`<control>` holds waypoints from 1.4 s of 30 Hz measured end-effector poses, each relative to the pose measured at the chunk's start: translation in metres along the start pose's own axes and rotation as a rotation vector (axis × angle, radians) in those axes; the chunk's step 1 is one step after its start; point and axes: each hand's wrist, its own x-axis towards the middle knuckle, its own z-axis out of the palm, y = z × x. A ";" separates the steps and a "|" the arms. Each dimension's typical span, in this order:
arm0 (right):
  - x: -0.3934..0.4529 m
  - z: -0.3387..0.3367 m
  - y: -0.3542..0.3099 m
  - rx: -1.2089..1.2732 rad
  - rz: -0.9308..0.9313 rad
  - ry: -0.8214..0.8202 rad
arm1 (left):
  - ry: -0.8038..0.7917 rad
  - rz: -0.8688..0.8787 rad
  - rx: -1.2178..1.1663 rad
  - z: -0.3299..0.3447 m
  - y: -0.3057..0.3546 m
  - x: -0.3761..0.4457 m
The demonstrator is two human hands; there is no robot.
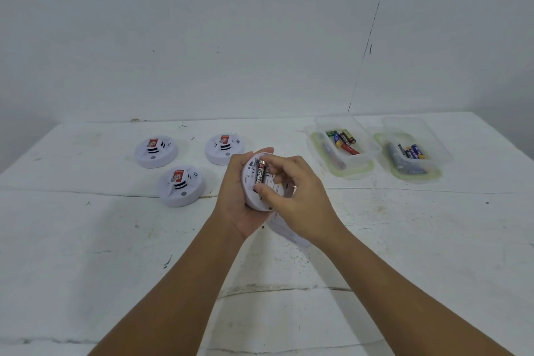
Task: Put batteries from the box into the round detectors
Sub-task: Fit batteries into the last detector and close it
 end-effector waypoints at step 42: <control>0.015 -0.012 0.009 0.190 0.166 0.045 | 0.005 -0.016 0.029 0.007 -0.002 0.010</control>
